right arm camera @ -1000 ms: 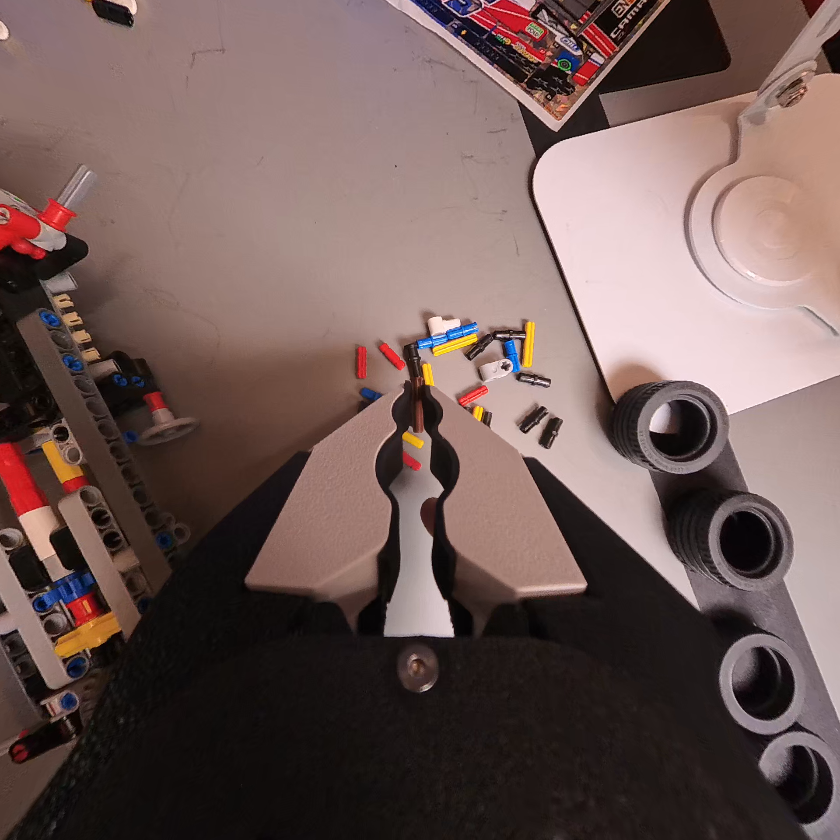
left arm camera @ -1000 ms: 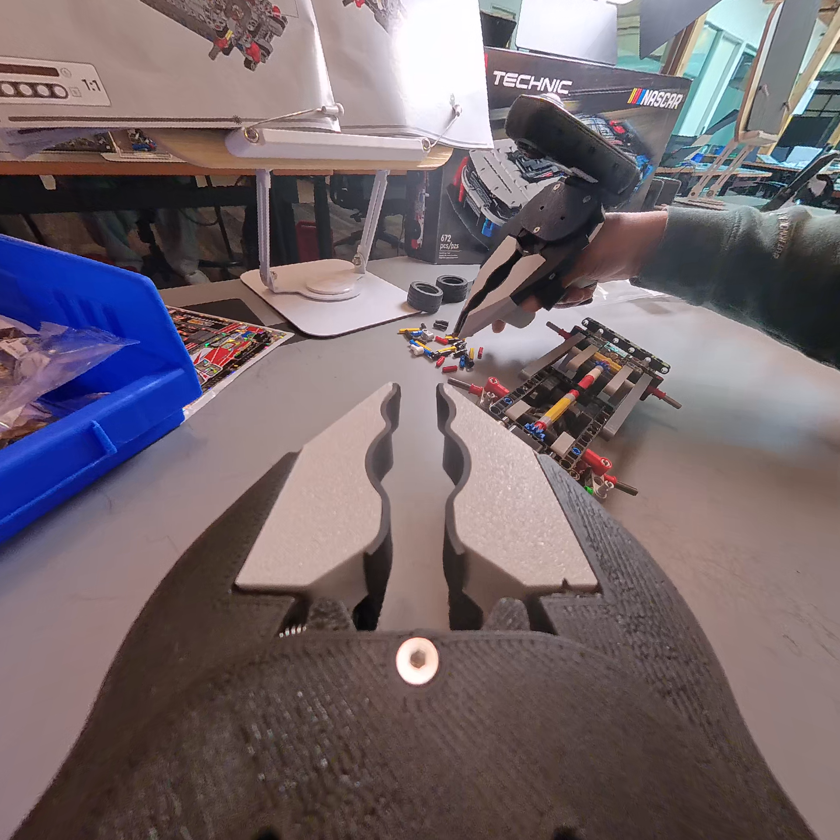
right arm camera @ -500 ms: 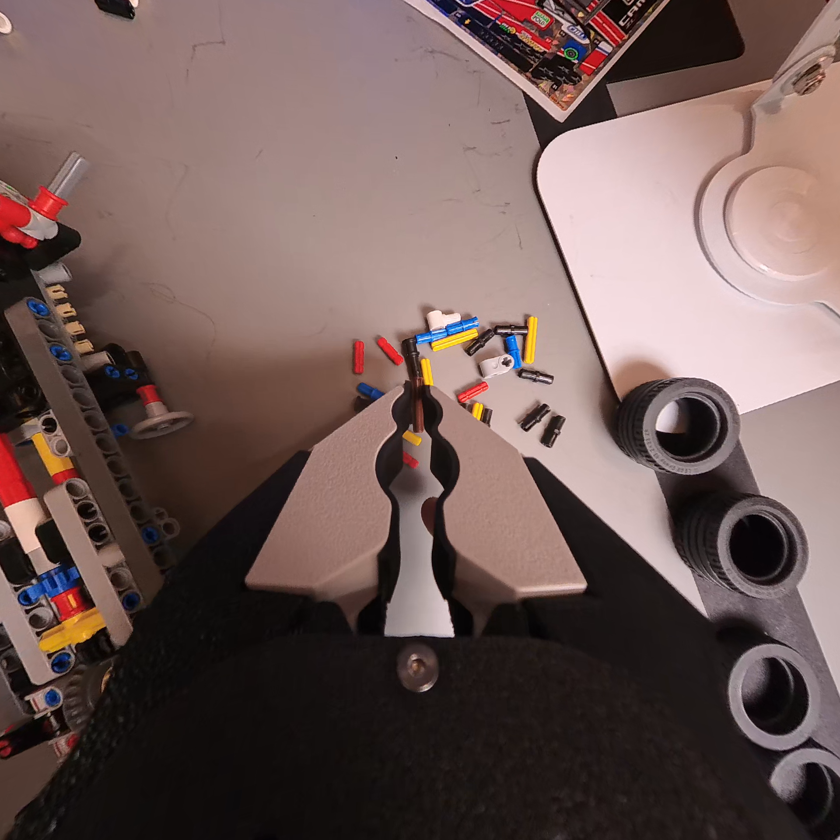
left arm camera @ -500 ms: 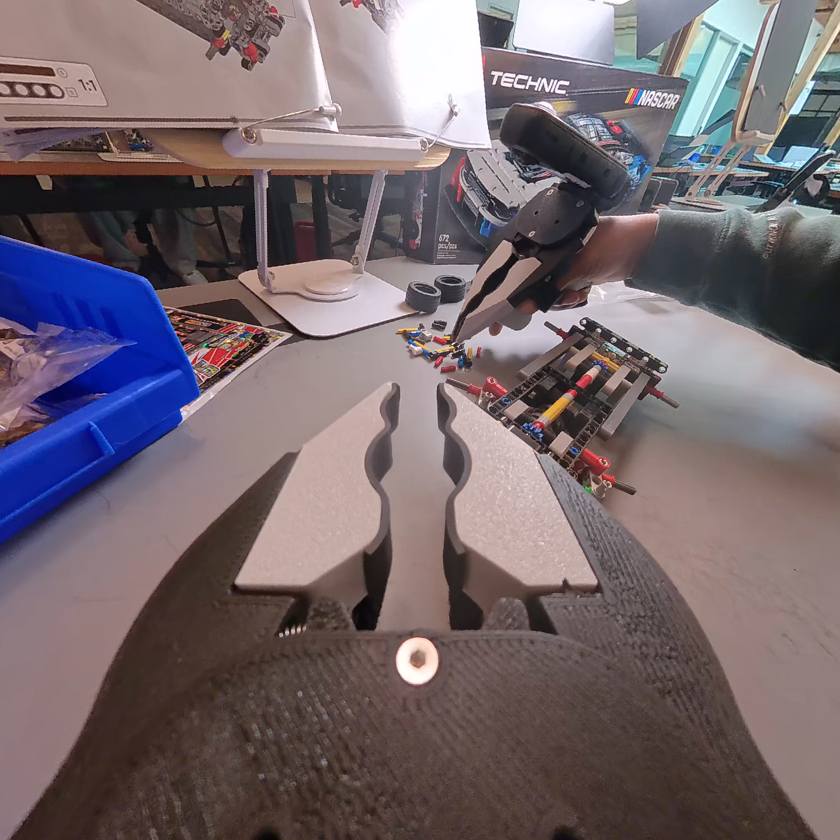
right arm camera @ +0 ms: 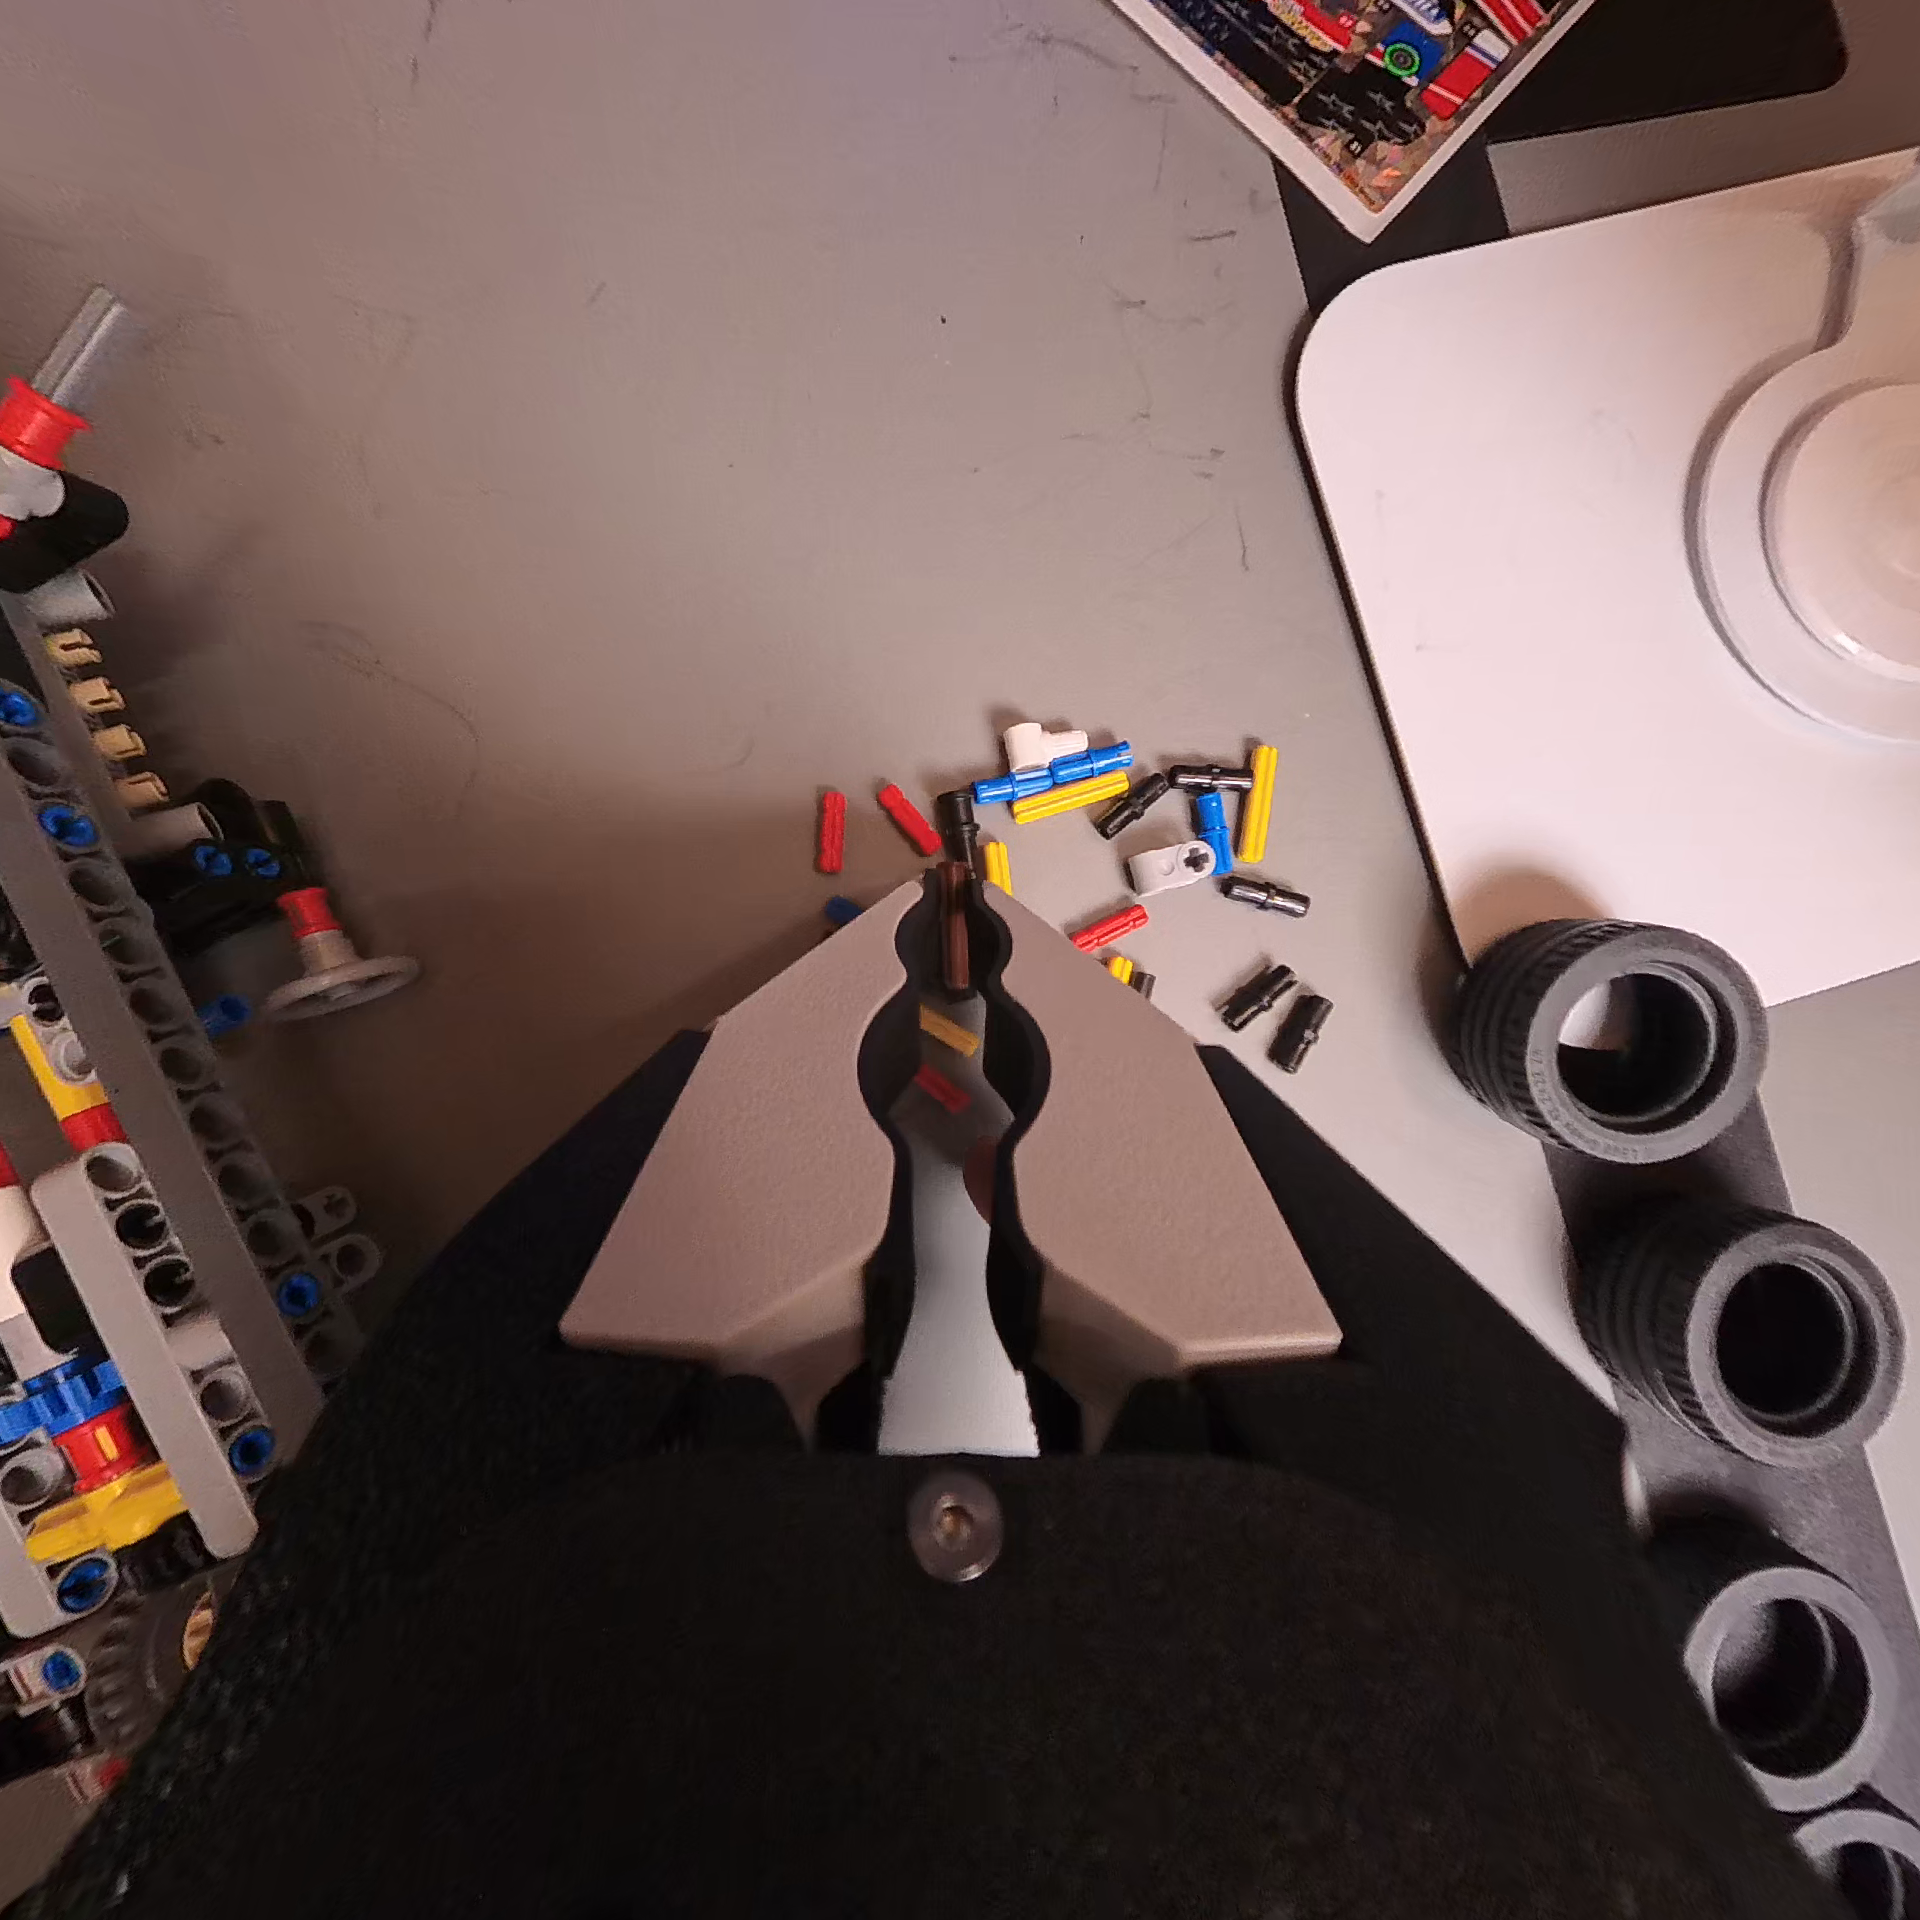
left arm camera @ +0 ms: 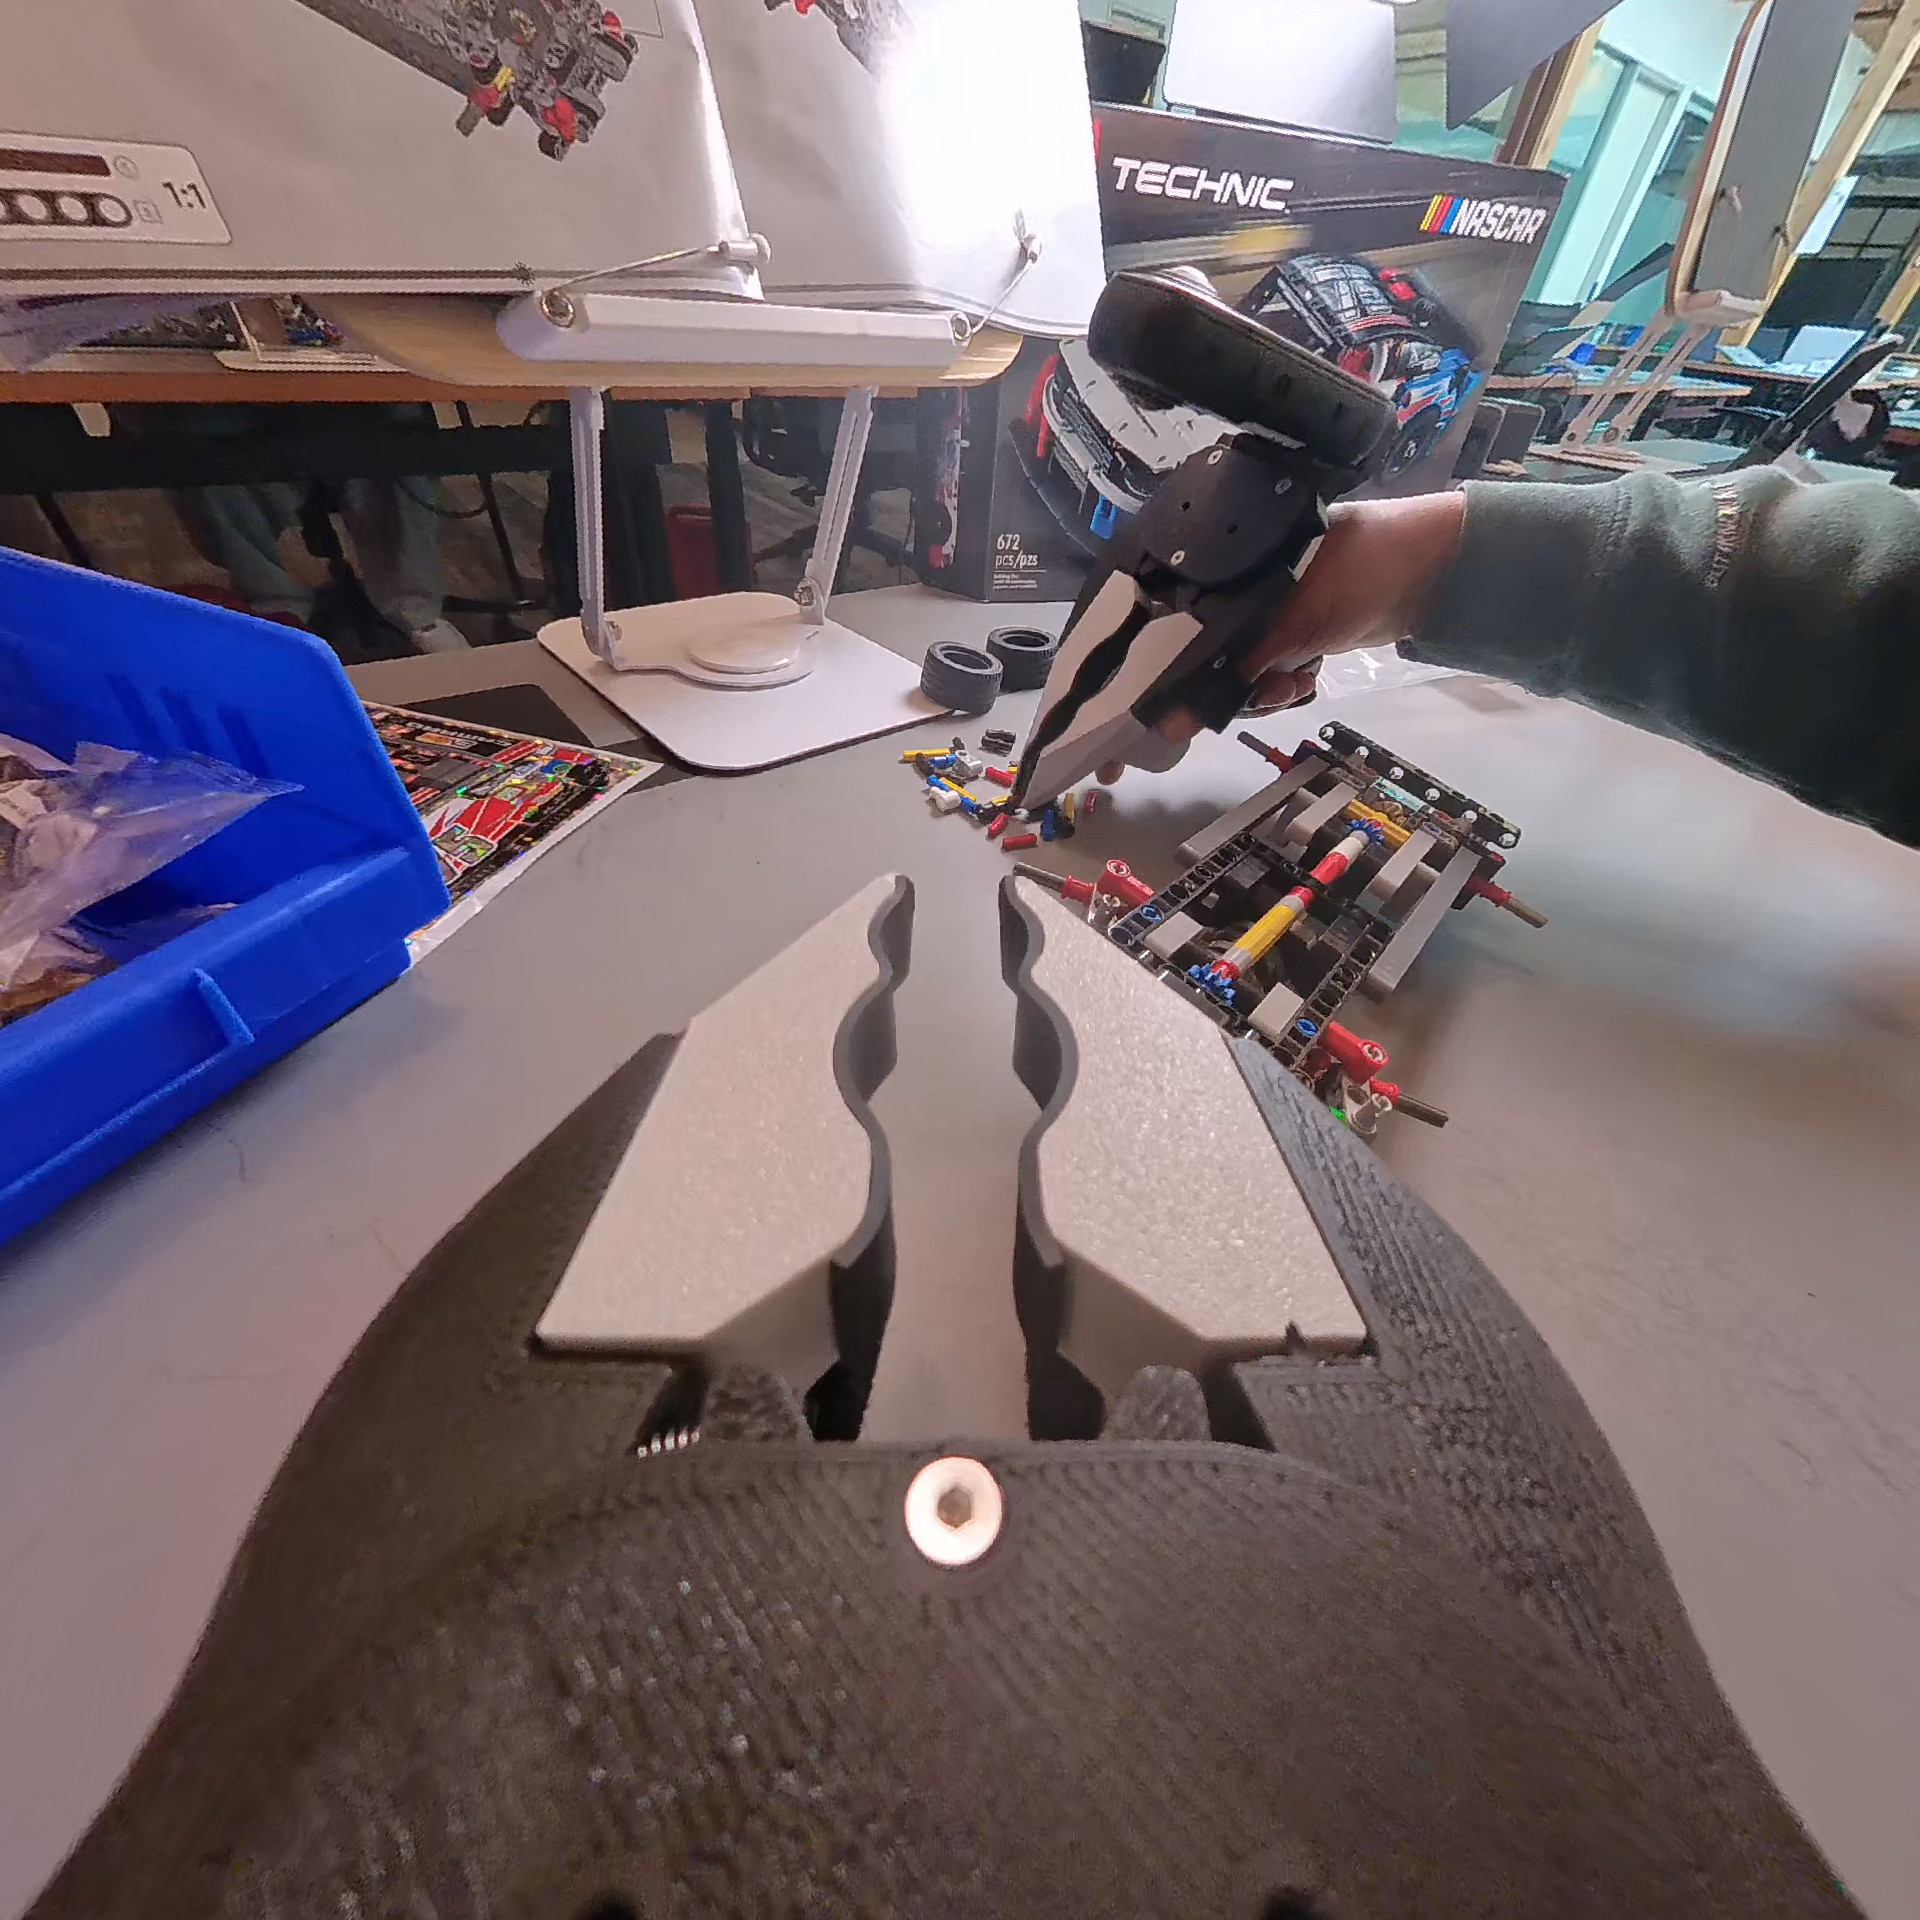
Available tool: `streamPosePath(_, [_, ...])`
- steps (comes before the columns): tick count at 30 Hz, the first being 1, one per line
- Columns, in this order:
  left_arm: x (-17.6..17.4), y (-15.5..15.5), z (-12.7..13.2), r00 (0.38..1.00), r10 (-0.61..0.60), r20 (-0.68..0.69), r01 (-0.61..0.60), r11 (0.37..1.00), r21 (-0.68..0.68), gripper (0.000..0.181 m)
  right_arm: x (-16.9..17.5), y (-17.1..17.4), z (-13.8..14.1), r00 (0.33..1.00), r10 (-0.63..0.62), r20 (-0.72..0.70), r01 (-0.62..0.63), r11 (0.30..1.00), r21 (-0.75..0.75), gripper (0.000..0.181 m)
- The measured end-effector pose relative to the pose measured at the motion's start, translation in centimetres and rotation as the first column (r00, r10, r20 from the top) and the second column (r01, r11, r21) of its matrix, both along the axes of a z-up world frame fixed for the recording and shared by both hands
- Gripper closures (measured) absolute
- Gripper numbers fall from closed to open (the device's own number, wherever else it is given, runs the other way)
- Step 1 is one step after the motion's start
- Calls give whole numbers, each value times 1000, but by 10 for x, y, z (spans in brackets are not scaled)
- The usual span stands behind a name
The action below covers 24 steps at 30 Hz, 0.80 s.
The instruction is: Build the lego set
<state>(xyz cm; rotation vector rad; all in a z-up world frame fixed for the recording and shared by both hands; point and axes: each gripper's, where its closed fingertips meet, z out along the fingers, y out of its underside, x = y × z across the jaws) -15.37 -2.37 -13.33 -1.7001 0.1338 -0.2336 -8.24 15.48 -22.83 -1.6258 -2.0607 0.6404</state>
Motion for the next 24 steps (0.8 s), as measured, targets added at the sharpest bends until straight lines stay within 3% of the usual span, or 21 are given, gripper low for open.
streamPosePath(1, [1, 0, 0, 1000, -4, 1, 4, 1000, 1, 166, 0, -1, 0, 1000, 2, 2, -2, 1000, -3, 181])
streamPosePath(11, [8, -4, 7, 999, -31, -6, 31, 999, 19, 166, 6, -8, -4, 996, 40, 80, -44, 998, 44, 181])
streamPosePath(24, [10, -5, 8, 999, -37, -10, 37, 999, 23, 166, 5, -7, -5, 997, 22, 69, -27, 997, 67, 180])
